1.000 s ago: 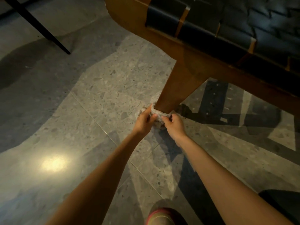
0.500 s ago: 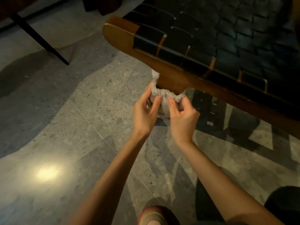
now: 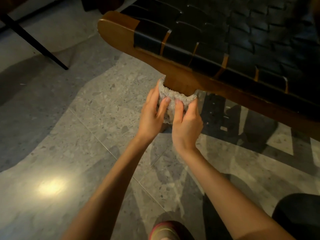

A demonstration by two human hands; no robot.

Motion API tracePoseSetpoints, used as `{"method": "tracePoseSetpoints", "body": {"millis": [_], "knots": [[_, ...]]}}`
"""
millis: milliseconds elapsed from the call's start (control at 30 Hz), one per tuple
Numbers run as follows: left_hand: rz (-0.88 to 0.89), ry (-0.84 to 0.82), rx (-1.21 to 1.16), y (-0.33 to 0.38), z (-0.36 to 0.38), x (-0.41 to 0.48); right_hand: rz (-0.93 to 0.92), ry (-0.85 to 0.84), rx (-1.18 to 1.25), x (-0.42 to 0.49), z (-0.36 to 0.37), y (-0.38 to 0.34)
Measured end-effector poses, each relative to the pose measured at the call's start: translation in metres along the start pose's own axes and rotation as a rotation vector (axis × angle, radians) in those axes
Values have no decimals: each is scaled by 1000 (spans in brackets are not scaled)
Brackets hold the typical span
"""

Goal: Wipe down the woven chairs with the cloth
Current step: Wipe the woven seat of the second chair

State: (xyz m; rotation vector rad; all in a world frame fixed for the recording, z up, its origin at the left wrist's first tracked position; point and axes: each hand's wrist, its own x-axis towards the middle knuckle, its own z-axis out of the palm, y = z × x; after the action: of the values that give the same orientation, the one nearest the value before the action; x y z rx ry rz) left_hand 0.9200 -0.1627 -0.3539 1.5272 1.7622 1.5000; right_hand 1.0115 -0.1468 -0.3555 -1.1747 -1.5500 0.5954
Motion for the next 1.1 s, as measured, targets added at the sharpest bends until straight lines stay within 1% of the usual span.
{"method": "tracePoseSetpoints", "body": {"millis": [100,200,267,500,600,667,767,900,967,1100], "knots": [[-30,-19,22,-20,1,-9,43,-144,41,-10,4,17],[-30,-19,69,-40,3,-18,93,-251,95,-18,9,31],[-70,-49,74,-56,4,-25,148,-328,126,-23,13,39],[-236,-182,96,-103,0,-40,346,-672,22,-25,29,67],[-299,-177,168,-110,1,-42,375,-747,-18,-22,32,74],[-365,-140,188,-109,5,-43,375,-735,-21,-22,32,75],[-436,-55,158,-94,10,-46,380,-644,-32,-24,27,72],[-387,100,136,-58,15,-46,322,-464,36,-26,11,53],[-361,172,87,-36,17,-43,298,-374,94,-22,-1,40],[-255,299,53,12,19,-34,242,-291,152,-4,-26,19]]}}
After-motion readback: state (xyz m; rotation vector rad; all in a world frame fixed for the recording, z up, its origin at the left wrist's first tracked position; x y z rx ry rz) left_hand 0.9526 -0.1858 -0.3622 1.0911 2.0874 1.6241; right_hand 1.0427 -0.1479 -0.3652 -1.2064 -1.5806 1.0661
